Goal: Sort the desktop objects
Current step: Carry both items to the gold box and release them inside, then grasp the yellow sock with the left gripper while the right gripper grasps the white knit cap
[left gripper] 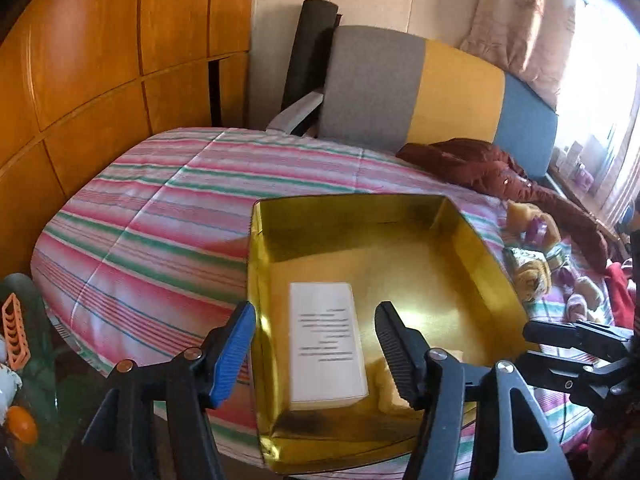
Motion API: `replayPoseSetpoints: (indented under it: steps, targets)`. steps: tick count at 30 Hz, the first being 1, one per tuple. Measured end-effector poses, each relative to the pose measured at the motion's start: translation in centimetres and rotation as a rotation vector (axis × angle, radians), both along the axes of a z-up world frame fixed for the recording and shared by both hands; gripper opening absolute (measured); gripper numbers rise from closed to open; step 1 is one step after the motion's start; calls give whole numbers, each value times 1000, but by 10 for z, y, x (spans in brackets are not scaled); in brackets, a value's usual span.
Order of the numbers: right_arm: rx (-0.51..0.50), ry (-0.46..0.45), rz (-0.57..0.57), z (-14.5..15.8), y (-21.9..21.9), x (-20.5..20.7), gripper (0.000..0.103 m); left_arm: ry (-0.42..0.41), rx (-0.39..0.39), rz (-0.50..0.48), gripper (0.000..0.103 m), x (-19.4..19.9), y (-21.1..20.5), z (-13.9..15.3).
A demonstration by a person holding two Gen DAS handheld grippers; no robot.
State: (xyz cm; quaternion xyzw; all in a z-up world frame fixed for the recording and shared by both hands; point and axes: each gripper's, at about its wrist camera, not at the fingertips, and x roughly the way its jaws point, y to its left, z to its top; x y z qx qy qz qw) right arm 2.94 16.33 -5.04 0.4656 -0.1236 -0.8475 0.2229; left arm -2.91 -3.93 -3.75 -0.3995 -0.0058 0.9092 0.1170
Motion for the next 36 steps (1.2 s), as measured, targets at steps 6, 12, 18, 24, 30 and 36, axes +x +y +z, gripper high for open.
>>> replayPoseSetpoints:
  steps: [6,12,18,24,30,36]
  targets:
    - [29,39,-137,4,45,10,84,32,39,-99,63,3,34,15]
    - [62,43,-286,1,92,30,89,27,65,-213,63,13,80,22]
    - [75,18,-445,-8,147,58,90,-1,88,-328,63,20,124,24]
    - [106,-10,-580,-17,196,88,90,-10,71,-432,63,28,169,26]
    - [121,-15,-691,-17,243,112,90,-41,53,-510,63,30,213,22]
    - [133,0,-741,-8,271,117,90,-101,51,-530,63,21,240,11]
